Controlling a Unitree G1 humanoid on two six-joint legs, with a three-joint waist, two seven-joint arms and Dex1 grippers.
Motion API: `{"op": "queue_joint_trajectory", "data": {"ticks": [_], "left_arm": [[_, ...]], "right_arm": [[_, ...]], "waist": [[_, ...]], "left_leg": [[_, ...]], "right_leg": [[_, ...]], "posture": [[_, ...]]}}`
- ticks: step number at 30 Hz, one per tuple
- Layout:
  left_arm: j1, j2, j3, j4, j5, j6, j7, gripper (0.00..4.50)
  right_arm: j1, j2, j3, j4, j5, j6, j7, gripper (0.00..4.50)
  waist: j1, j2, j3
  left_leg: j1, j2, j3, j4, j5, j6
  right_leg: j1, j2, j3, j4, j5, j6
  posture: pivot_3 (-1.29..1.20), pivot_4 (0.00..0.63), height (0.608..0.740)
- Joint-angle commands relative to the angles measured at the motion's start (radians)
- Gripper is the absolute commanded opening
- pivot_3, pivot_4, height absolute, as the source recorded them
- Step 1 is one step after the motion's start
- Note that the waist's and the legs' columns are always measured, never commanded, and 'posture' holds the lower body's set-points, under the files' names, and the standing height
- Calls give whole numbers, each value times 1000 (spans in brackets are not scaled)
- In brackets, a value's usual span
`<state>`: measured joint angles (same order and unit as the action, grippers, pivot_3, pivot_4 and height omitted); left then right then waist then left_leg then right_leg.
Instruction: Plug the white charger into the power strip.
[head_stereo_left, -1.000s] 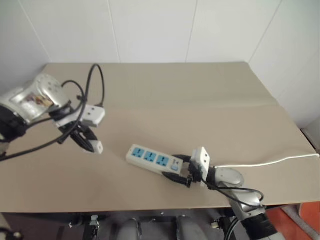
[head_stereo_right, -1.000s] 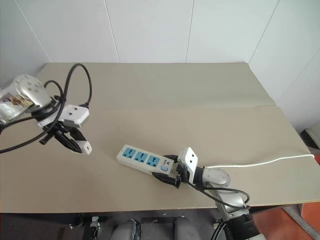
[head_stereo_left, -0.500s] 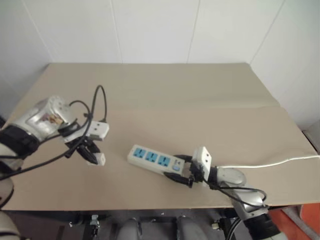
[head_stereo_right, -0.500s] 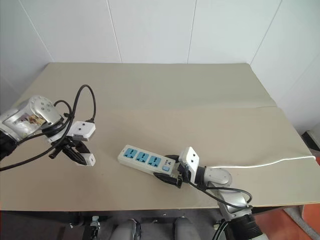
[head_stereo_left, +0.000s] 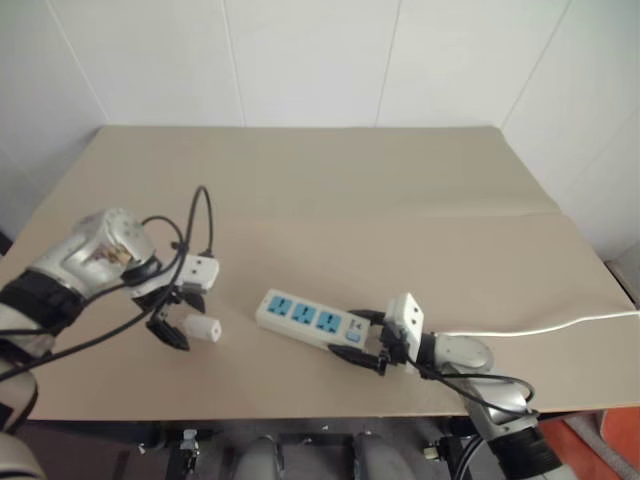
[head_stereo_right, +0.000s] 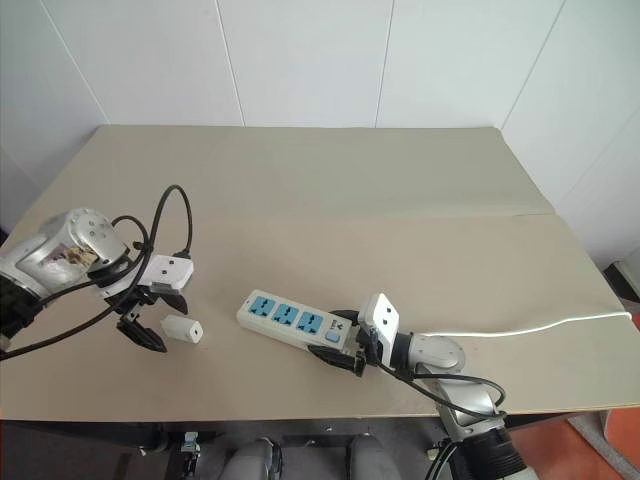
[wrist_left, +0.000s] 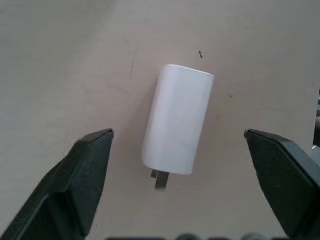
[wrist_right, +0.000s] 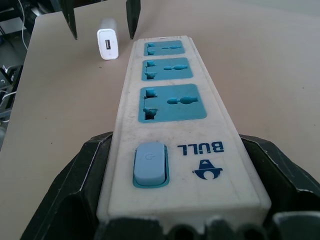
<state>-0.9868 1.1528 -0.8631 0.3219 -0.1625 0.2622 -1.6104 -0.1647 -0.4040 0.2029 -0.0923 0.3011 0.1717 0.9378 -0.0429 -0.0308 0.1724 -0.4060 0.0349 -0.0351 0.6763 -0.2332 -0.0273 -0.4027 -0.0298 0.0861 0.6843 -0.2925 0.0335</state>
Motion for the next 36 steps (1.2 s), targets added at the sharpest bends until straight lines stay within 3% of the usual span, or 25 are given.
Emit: {"op": "queue_joint_trajectory", "data": {"ticks": [1, 7, 12, 19, 23, 26, 30, 36], "left_arm": [[0, 20, 39, -28, -9, 11, -4, 4451], [-33, 1, 70, -3, -4, 0, -4, 4451], [-176, -22, 45, 47, -30, 61, -4, 4451], [-320, 23, -104, -50, -120, 168, -4, 4451], [-401, -32, -162, -43, -80, 253, -4, 4451], [-437, -52, -233, -123, 51, 242, -4, 4451], [-489, 5, -276, -280, -102, 274, -4, 4451], [-516, 50, -378, -378, -47, 313, -4, 4451]], "right_arm": [[7, -9, -1, -30, 10, 16, 5, 3445], [4, -10, -1, -28, 13, 22, 10, 3445], [-5, -16, -1, -24, 18, 32, 18, 3445], [-23, -37, -4, -26, 29, 56, 37, 3445], [-29, -65, -17, -42, 54, 95, 48, 3445], [-36, -88, -24, -42, 69, 120, 64, 3445], [-38, -107, -16, -46, 70, 131, 75, 3445], [-17, -110, -17, -82, 84, 175, 56, 3445]], "waist": [[0, 0, 0], [0, 0, 0], [0, 0, 0], [-4, 0, 0], [2, 0, 0], [6, 0, 0], [0, 0, 0], [-1, 1, 0]], "left_leg": [[0, 0, 0, 0, 0, 0], [0, 0, 0, 0, 0, 0], [0, 0, 0, 0, 0, 0], [0, 0, 0, 0, -1, 2], [0, 0, 0, 1, -1, 2], [0, 0, 0, 1, -1, 2], [-1, 0, 1, 1, -2, 3], [1, 0, 2, 1, -2, 3]], "right_leg": [[0, 0, 0, 0, 0, 0], [0, 0, 0, 0, 0, 0], [0, 0, 0, 0, 0, 0], [0, 1, 1, 0, 0, 0], [0, 1, 1, 0, 0, 0], [0, 1, 1, -1, 0, 0], [0, 1, 3, -1, 0, 0], [0, 2, 5, -1, 0, 0]], "posture": [[0, 150, 740], [0, 150, 740], [0, 150, 740], [0, 150, 740], [0, 150, 740], [0, 150, 740], [0, 150, 740], [0, 150, 740]]}}
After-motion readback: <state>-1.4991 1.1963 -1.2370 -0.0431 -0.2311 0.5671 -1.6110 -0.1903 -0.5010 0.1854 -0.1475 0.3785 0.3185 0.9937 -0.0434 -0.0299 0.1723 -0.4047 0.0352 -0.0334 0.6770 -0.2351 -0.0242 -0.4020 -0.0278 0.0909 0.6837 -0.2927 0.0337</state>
